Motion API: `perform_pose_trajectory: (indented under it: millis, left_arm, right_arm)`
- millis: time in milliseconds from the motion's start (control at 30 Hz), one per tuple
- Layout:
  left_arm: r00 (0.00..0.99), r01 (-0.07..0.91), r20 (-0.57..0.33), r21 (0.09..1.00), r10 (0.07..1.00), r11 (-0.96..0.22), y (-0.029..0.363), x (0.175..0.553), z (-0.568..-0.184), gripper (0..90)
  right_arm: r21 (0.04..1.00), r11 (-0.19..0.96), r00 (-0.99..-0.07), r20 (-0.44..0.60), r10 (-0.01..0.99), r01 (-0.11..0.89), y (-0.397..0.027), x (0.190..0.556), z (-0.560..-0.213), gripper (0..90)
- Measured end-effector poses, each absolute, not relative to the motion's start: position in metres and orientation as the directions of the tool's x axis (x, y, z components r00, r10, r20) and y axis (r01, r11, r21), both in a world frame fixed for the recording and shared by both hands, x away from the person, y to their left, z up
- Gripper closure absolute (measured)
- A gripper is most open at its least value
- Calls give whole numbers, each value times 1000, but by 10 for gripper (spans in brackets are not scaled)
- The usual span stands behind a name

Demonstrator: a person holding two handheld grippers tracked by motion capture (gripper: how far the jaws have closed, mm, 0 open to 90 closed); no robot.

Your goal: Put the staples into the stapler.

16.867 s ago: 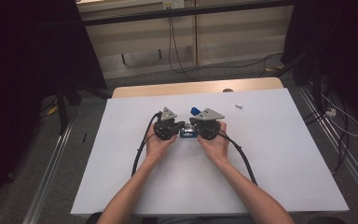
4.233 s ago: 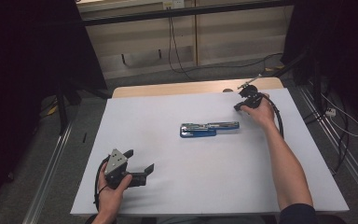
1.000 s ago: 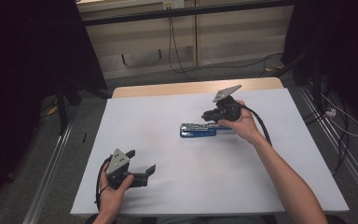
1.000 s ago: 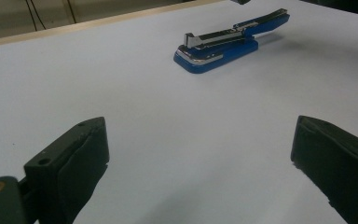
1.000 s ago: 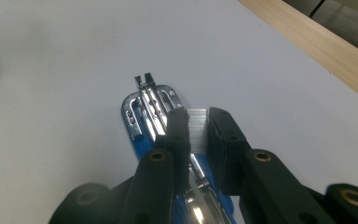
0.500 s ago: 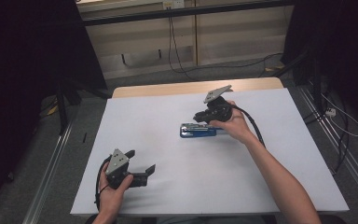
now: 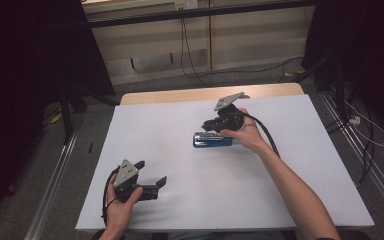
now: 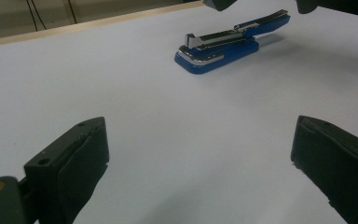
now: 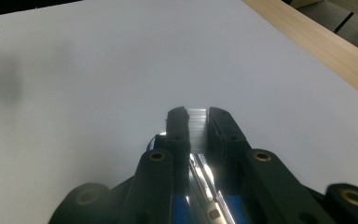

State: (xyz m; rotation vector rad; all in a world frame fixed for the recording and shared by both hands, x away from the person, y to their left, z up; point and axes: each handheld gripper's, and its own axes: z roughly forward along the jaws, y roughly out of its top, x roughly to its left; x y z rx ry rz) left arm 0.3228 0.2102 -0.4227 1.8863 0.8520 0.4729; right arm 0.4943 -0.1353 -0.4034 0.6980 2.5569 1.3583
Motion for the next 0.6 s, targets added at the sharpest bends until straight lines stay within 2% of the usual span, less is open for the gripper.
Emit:
perform_pose_trajectory:
  millis: [167,600]
  left_arm:
    - [680,353,-42,894,732,-277,210,323,-423,43]
    - [681,354,-40,892,731,-281,210,323,-423,43]
  right_arm:
    - [828,464,-891,89,445,315,-131,497,-403,789]
    - [816,528,-932,35,361,236,-125,505,-412,790]
